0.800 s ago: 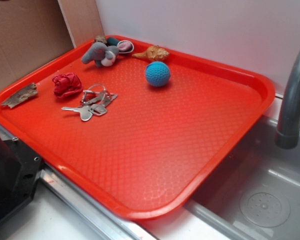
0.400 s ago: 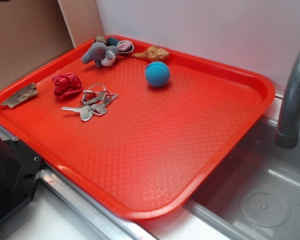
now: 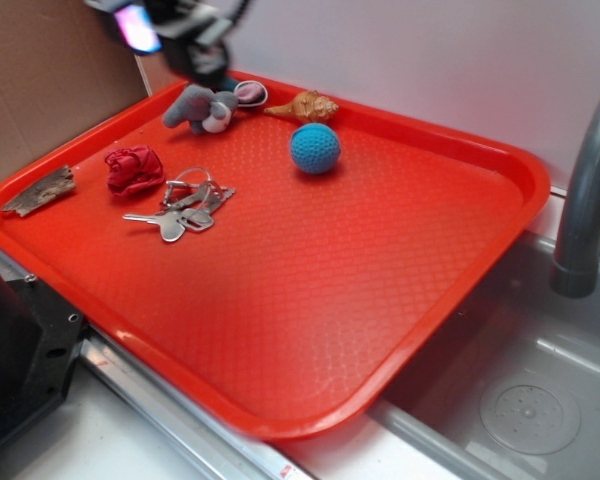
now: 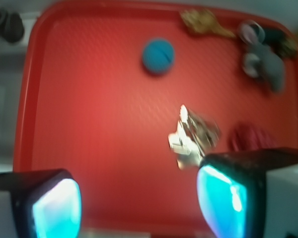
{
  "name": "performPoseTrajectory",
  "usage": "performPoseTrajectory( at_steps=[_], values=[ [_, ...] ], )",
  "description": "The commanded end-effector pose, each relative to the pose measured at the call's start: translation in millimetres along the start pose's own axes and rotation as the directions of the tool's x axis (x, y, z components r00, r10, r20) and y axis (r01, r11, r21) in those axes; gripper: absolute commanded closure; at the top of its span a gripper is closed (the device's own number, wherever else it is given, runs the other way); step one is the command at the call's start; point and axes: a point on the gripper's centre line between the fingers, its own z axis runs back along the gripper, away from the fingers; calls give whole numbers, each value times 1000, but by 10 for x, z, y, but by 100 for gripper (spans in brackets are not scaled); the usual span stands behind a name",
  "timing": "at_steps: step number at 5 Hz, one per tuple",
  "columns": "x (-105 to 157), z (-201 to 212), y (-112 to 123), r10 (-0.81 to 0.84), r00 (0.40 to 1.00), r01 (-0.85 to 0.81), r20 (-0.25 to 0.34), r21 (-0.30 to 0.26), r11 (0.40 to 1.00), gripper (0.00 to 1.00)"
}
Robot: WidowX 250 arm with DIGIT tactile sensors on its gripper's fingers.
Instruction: Grab the blue ball.
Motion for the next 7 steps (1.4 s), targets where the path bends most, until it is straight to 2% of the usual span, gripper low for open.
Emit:
performPoseTrajectory(
  at_steps=[1,2,3,4,5,6,7],
  values=[
    [964,-387,207,-26,996,25,81,21,999,0],
    [1083,-662,108,-158,986,157,62,23,987,0],
    [946,-847,85,-197,980,197,7,51,979,0],
    [809,-980,199,-176,984,178,-35,58,982,0],
    [838,-1102,309,-155,986,160,-64,73,984,0],
    [911,-1192,348,-165,984,170,-72,61,984,0],
    [904,-1254,302,-194,976,201,-103,54,978,16]
  ],
)
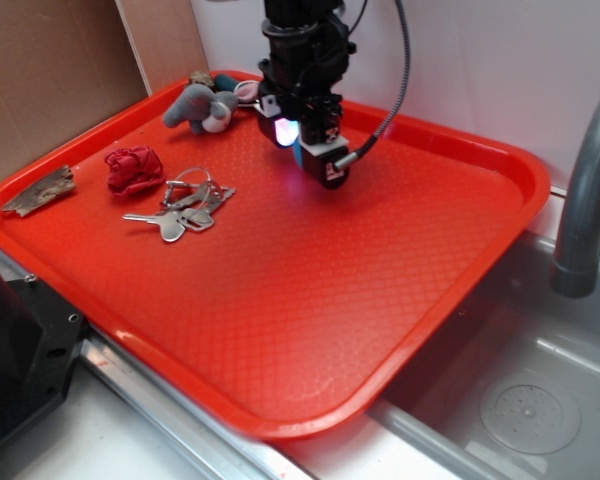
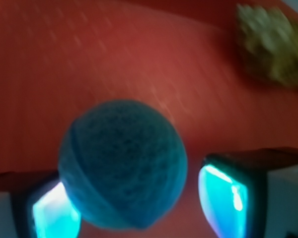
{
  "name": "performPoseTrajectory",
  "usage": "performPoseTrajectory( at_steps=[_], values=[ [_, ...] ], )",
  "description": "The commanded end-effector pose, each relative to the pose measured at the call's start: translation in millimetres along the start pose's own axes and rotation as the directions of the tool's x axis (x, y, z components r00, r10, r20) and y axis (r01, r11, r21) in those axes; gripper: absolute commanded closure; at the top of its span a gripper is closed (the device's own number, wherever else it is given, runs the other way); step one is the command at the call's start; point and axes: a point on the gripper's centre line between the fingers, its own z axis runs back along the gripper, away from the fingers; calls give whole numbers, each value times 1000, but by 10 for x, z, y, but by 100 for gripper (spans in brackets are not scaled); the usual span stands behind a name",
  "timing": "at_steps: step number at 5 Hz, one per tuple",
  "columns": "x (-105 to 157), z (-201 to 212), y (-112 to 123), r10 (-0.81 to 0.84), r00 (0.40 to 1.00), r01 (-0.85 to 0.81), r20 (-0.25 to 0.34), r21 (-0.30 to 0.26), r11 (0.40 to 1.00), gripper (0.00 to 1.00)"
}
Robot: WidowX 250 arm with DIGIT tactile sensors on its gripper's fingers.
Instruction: Grab the blue ball.
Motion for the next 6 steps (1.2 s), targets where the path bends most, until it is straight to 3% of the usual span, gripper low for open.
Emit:
performPoseTrajectory(
  at_steps=[1,3,5,6],
  values=[
    [2,175,-85,-43,998,42,36,15,999,100],
    [-337,900,-129,0,993,-3,118,26,1000,100],
    [-953,1859,14,275,957,-277,92,11,961,100],
    [-1075,2024,78,338,935,-339,105,-3,941,100]
  ],
)
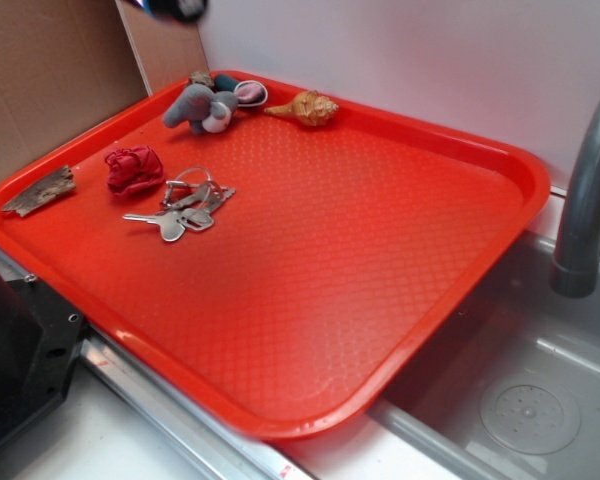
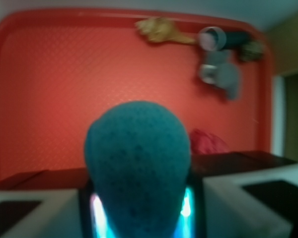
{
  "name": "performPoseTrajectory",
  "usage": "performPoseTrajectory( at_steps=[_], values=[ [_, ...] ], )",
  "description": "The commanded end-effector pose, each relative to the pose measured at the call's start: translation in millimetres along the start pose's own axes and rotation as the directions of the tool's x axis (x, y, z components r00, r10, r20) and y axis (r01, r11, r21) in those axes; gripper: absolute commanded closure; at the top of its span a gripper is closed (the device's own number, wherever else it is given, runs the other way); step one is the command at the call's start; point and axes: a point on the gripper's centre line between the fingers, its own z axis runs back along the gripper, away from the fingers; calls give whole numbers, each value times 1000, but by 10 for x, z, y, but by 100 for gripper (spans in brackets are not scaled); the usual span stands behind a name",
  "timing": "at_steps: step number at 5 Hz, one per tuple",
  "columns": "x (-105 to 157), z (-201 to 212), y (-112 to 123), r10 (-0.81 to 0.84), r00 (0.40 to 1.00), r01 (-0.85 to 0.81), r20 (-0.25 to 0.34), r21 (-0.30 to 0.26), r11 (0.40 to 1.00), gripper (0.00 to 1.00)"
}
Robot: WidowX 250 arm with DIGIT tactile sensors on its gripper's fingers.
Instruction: Grab the blue ball.
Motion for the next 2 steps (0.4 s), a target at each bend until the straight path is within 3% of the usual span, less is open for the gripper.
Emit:
performPoseTrajectory(
  at_steps=[1,2],
  values=[
    [-70,342,108,75,994,-71,84,-44,996,100],
    [-3,217,85,65,995,-64,72,-12,998,100]
  ],
)
